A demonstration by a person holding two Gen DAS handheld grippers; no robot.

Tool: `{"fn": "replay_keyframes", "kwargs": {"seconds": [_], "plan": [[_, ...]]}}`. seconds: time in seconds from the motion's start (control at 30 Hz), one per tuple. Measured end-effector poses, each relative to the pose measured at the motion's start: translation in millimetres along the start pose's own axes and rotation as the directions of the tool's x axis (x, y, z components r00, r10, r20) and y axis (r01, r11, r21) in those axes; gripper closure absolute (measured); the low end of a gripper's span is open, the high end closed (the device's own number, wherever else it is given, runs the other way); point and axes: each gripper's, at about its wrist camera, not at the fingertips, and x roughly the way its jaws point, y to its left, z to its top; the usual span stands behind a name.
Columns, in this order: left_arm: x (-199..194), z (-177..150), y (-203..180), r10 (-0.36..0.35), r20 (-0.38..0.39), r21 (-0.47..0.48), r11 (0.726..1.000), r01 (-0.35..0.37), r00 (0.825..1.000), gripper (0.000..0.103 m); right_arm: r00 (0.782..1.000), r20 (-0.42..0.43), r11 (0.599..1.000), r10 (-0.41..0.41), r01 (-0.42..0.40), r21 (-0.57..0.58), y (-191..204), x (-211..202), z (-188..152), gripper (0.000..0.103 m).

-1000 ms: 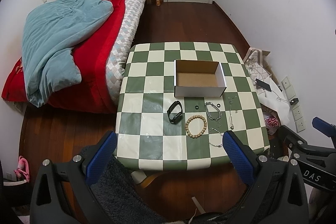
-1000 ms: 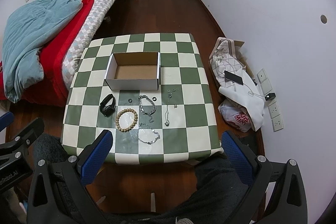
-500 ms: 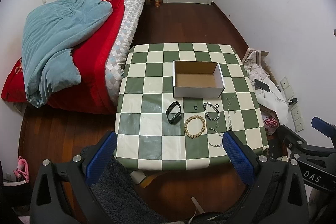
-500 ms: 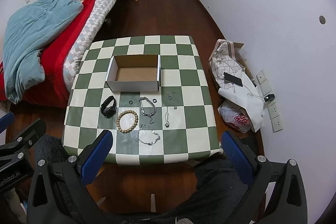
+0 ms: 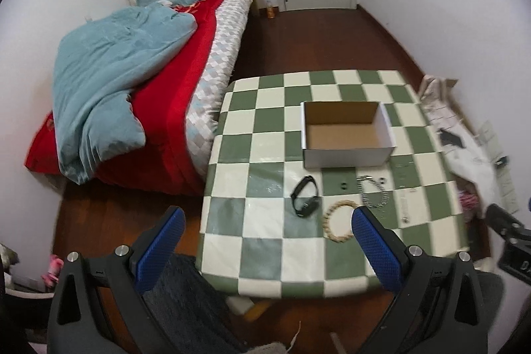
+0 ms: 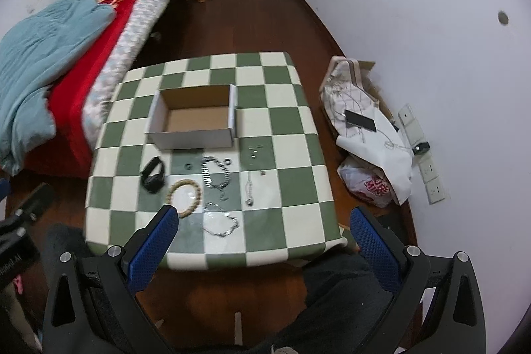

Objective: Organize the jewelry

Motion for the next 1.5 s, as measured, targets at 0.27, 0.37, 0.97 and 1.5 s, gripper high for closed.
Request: {"fn": "replay_keyframes", "kwargs": {"seconds": [0.27,0.37,0.97,1.5], "plan": [[82,-34,-37,0.164,-0.062,0.097,0.983,-0.158,0.984,0.000,0.990,-0.135,0.999,0.033,-0.029,0.034,-24,119,-17,0.015],[103,-48,-50,0.202,-0.068,0.120,0.974,-0.193,0.977,0.000,0.982,-0.181,0.998,0.056,-0.054,0.017,-24,171,-33,0.028],[144,-93,-103,0.156,-0.129,0.148,0.980,-0.137,0.979,0.000,0.993,-0.036,0.984,0.115,-0.119,-0.130,14,266,-62,0.093],[147,-120,-209,-0.125,-0.140,0.417,0.892,0.173,0.982,0.073,0.976,-0.103,0.976,0.190,-0.177,0.127,-92,269,-73,0.093]]}}
